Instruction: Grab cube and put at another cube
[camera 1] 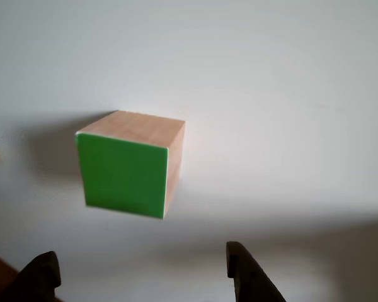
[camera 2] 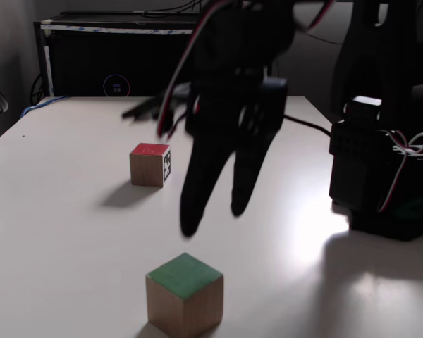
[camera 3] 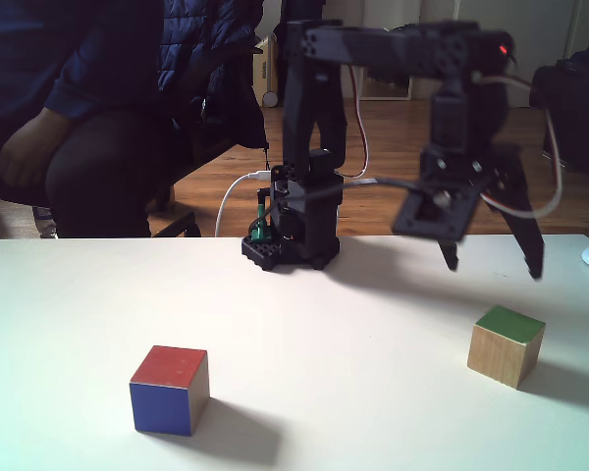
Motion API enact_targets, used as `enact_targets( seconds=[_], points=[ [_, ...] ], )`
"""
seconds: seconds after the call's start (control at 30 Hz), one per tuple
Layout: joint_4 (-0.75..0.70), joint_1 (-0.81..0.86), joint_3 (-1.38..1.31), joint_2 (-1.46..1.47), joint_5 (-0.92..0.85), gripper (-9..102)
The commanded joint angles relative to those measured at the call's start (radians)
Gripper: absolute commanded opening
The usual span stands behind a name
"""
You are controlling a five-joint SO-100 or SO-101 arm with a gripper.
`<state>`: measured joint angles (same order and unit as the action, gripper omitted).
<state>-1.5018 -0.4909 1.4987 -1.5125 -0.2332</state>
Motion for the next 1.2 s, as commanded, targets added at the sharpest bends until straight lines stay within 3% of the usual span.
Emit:
enact_targets(
  seconds=[0.0,0.5,0.87,1.17],
  points=[
    [0.0,0.011,-0.101,0.072,0.012,42],
    [-0.009,-0.032,-0.314,0.325,0.054,43],
    [-0.106,-0.029,-0.531,0.509,0.081,42],
    [-0.118,-0.021,-0.531,0.531,0.08,40]
  ],
)
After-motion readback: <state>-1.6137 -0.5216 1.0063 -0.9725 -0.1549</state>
